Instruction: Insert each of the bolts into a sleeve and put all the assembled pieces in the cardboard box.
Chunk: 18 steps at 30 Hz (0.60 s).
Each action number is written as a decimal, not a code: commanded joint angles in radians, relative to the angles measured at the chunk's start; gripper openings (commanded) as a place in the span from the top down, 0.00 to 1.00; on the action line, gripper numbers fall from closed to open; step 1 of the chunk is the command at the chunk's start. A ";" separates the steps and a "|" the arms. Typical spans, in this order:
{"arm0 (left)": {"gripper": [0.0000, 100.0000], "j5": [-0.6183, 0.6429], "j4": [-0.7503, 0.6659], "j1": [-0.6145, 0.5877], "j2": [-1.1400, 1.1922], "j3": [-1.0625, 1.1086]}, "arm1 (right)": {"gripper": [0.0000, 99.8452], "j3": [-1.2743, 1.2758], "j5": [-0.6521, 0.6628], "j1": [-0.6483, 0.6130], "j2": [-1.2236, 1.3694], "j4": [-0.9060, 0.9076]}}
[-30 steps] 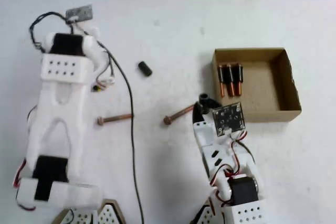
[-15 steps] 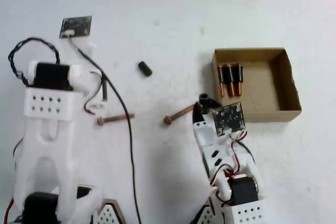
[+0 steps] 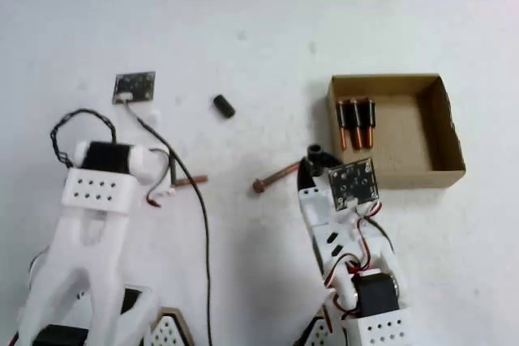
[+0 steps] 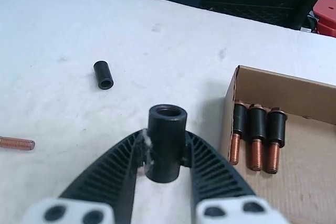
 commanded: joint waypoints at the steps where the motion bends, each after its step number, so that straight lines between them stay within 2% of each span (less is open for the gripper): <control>1: 0.98 0.038 -0.126 0.001 -0.027 0.058 | 0.98 -0.008 -0.008 0.002 -0.012 -0.027; 4: 0.97 0.140 -0.196 0.004 -0.027 0.115 | 0.98 -0.008 -0.008 0.002 -0.012 -0.027; 6: 0.93 0.166 -0.236 0.007 -0.027 0.150 | 0.98 -0.008 -0.008 0.002 -0.012 -0.027; 13: 0.66 0.301 -0.342 0.001 -0.027 0.267 | 0.98 -0.008 -0.008 0.002 -0.012 -0.027; 15: 0.62 0.331 -0.377 0.001 -0.027 0.299 | 0.98 -0.008 -0.008 0.002 -0.012 -0.027; 18: 0.63 0.358 -0.436 0.001 -0.027 0.345 | 0.98 -0.008 -0.008 0.002 -0.012 -0.027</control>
